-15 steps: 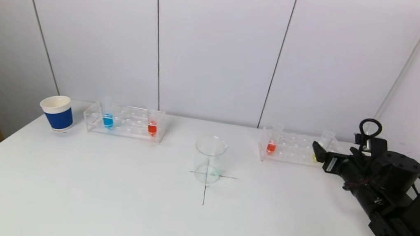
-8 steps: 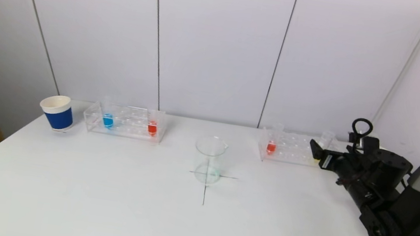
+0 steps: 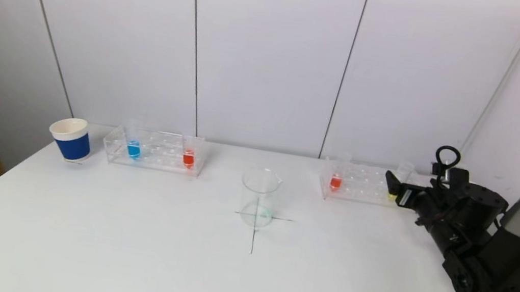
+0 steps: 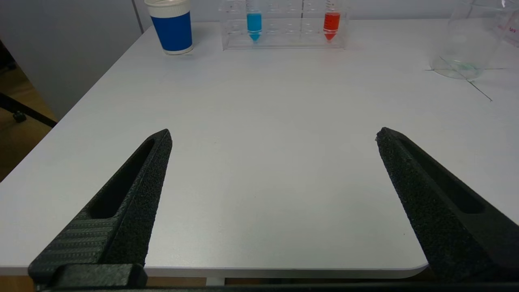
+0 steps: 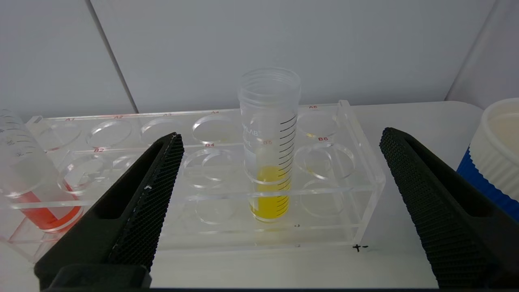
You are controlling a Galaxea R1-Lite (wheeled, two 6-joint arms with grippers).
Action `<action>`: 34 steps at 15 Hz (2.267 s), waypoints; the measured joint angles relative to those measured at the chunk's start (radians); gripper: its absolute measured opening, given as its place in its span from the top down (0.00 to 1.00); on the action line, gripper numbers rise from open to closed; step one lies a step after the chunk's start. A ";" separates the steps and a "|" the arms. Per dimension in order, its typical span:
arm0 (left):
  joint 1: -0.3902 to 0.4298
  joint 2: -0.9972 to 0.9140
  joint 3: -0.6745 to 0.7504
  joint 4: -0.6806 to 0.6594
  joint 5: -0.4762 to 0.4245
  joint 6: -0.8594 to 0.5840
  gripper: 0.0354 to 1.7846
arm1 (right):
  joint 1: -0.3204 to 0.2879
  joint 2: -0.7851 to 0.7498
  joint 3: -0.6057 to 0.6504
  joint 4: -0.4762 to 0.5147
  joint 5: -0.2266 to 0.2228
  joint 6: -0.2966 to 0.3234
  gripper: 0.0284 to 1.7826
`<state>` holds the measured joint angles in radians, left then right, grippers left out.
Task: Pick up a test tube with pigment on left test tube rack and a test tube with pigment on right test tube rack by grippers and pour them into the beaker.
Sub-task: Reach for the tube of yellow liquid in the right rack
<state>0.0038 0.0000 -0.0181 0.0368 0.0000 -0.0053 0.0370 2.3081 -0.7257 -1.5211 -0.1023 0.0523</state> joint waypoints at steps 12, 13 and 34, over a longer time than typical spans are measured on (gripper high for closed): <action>0.000 0.000 0.000 0.000 0.000 0.000 0.01 | -0.005 0.022 -0.054 0.000 0.001 0.004 0.01; 0.000 0.000 0.000 0.000 0.000 0.000 0.01 | -0.005 0.025 -0.063 0.000 0.001 0.004 0.01; 0.000 0.000 0.000 0.000 0.000 0.000 0.01 | -0.001 0.084 -0.173 0.023 0.002 -0.004 0.01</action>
<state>0.0038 0.0000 -0.0183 0.0368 0.0000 -0.0057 0.0364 2.3923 -0.8985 -1.4977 -0.1004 0.0485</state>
